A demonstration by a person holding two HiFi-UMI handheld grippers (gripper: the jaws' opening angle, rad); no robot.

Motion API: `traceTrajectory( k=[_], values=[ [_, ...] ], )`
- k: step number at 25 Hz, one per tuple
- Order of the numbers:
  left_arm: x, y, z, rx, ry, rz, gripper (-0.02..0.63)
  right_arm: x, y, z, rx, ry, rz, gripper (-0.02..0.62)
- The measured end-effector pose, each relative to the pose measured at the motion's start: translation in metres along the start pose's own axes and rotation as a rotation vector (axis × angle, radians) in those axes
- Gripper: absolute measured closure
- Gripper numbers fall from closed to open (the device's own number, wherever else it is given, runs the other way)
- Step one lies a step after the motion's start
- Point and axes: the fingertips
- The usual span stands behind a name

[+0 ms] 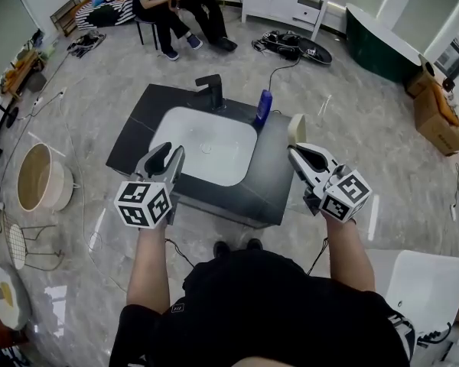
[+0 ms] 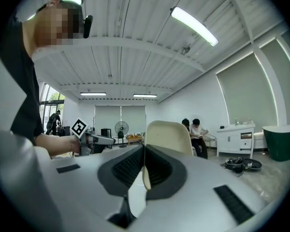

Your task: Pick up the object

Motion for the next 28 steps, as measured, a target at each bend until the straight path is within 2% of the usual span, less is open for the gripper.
traceTrajectory(
  k=[7,17,22,28],
  values=[
    [0.002,0.004,0.002,-0.003,-0.01,0.017,0.477,0.013,0.013,0.009,-0.036,0.047,0.022,0.574],
    [-0.003,0.024,0.015,0.012,-0.006,-0.023,0.489,0.014,0.05,0.014,-0.055,0.097,-0.056,0.574],
    [-0.003,0.026,0.017,0.003,-0.002,-0.032,0.492,0.014,0.048,0.015,-0.049,0.099,-0.05,0.574],
    [0.002,0.017,0.014,-0.019,-0.008,-0.025,0.495,0.017,0.028,0.009,-0.02,0.092,-0.011,0.574]
  ],
)
Point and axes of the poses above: the fingertips, and each gripper's own axes: x backward along the fingers, z to its right, y out of its underside, and after that the axes turned 8 degrees about -x, right-handed
